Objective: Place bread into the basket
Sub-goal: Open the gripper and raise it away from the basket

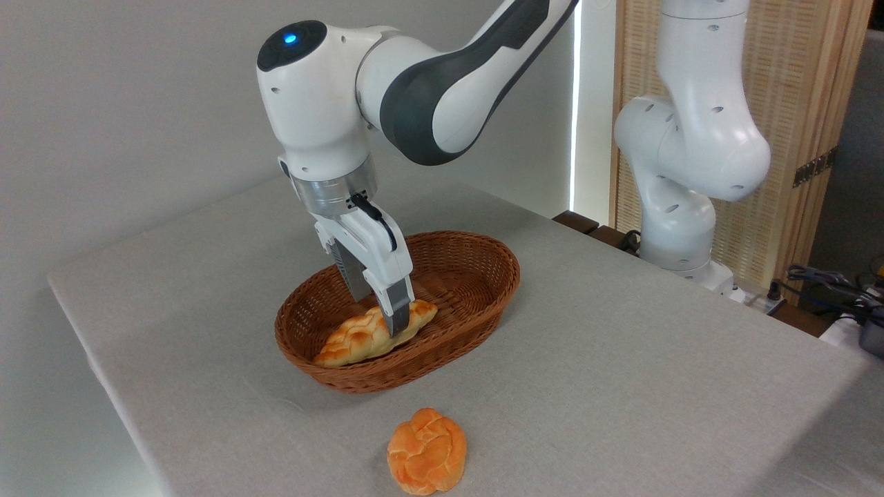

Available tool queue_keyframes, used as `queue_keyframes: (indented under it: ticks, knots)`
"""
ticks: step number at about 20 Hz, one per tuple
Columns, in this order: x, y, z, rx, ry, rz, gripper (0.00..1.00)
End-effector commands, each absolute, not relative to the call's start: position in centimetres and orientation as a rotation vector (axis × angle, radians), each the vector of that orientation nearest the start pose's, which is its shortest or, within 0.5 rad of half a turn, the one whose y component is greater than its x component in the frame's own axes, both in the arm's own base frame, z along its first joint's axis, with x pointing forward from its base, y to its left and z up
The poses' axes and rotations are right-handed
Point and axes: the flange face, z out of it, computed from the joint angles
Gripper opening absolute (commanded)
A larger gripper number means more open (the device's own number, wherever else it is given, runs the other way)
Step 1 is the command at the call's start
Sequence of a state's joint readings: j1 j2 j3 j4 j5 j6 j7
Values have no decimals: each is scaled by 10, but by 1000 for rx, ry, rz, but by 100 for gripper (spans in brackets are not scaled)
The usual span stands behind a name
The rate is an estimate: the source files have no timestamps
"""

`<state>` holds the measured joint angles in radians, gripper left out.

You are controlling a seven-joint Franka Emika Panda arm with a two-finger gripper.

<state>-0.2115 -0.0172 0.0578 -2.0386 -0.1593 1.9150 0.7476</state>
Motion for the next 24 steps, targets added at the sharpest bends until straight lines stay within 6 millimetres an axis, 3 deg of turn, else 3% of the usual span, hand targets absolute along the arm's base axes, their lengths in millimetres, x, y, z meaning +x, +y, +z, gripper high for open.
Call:
queue_keyframes:
  ticks: [1,5,8,10,11,15,17,24]
  knots:
    - [527,-89,460,-3033,1344,45,100]
    - [542,-71,521,-3019,1286,-150,100]
    - [553,-48,575,-3016,1225,-258,100]
    - [554,-21,614,-3032,1169,-283,100]
    - [554,-16,625,-3032,1165,-275,100]
    - [553,0,635,-3017,1168,-202,100]
    - [553,-2,637,-3013,1176,-195,100]
    - [553,-38,623,-2873,1271,-10,100]
